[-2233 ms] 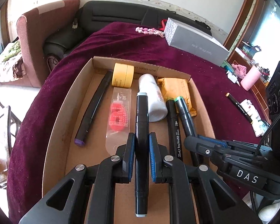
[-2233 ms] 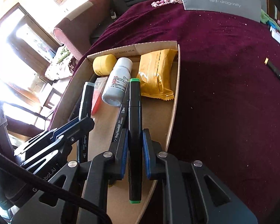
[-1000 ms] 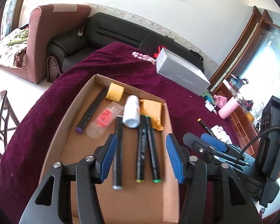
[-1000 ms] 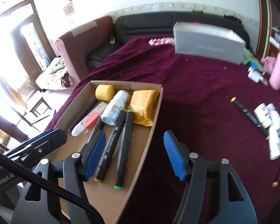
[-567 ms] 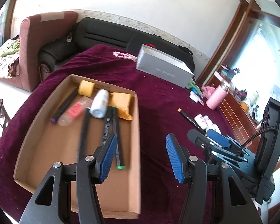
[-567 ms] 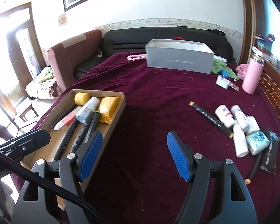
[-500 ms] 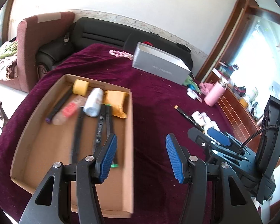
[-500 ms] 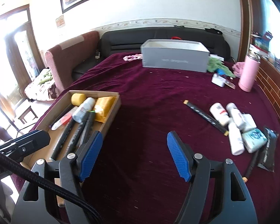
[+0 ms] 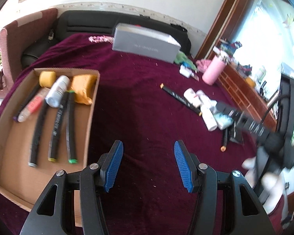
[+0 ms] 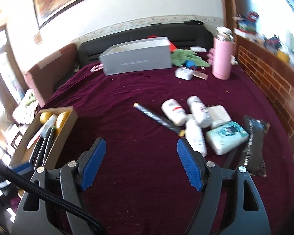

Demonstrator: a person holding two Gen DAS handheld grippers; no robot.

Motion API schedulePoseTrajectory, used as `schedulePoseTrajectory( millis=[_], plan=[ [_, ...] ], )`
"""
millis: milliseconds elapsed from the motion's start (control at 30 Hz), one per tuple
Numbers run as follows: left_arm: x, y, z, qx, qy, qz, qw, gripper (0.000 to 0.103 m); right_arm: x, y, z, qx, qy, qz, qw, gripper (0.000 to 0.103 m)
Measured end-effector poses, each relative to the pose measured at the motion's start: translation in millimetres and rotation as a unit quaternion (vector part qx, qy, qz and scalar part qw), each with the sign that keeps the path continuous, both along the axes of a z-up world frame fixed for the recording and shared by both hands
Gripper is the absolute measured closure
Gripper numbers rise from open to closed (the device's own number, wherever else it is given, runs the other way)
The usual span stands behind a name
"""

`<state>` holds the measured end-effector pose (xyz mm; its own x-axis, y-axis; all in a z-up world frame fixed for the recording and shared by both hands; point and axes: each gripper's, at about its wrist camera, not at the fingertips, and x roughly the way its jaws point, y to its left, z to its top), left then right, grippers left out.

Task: Organize objects
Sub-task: 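Withdraw both open tools from the tray back toward the remaining items, then reach the right tool toward the white spray bottle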

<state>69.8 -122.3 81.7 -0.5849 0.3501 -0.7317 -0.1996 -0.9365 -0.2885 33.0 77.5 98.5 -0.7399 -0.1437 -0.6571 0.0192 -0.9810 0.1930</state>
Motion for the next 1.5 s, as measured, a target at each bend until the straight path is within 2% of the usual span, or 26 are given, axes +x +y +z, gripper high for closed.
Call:
schedulePoseTrajectory(
  millis=[133,267,333,433,500,567,633,767,900,1067,1233,1267,1300,1367,1400,1500],
  plan=[
    [-5,19,-24,-0.023,-0.028,-0.021,0.9991,0.055,-11,57,-4,-0.066,-0.012,-0.033,0.997,0.028],
    [-8,32,-51,-0.040,-0.054,-0.034,0.9972,0.055,-23,111,-11,-0.138,-0.016,-0.064,0.988,0.028],
    [-10,36,-60,-0.043,-0.061,-0.037,0.9965,0.055,-31,131,-15,-0.180,-0.021,-0.060,0.982,0.028],
    [-8,41,-62,-0.058,-0.044,-0.041,0.9965,0.054,-47,140,-22,-0.240,-0.029,-0.021,0.970,0.027],
    [-7,43,-63,-0.062,-0.035,-0.044,0.9965,0.048,-57,134,-28,-0.256,-0.041,-0.003,0.966,0.026],
    [-4,47,-65,-0.062,-0.026,-0.052,0.9964,0.038,-67,127,-35,-0.253,-0.053,-0.002,0.966,0.026],
    [-3,52,-65,-0.075,-0.024,-0.062,0.9950,0.034,-78,119,-44,-0.239,-0.068,-0.003,0.969,0.026],
    [-7,51,-65,-0.057,-0.027,-0.071,0.9955,0.024,-90,109,-66,-0.235,-0.097,-0.003,0.967,0.026],
    [-8,50,-65,-0.038,-0.029,-0.079,0.9957,0.020,-95,110,-79,-0.251,-0.098,-0.003,0.963,0.026],
    [-8,51,-64,-0.034,-0.030,-0.084,0.9954,0.015,-92,104,-80,-0.225,-0.092,0.011,0.970,0.026],
    [-8,53,-65,-0.037,-0.031,-0.088,0.9949,0.012,-86,90,-83,-0.250,-0.100,0.068,0.961,0.026],
    [-8,54,-65,-0.037,-0.030,-0.089,0.9949,0.012,-86,86,-83,-0.255,-0.102,0.082,0.958,0.026],
    [-8,53,-65,-0.036,-0.030,-0.089,0.9949,0.012,-87,83,-86,-0.272,-0.109,0.104,0.950,0.026],
    [-8,53,-65,-0.033,-0.031,-0.090,0.9949,0.011,-90,72,-94,-0.320,-0.136,0.168,0.923,0.026],
    [-9,52,-65,-0.029,-0.032,-0.092,0.9948,0.010,-90,65,-95,-0.326,-0.146,0.197,0.913,0.026],
    [-10,52,-67,-0.017,-0.036,-0.105,0.9937,0.002,-85,57,-94,-0.340,-0.149,0.223,0.901,0.026]
  ],
)
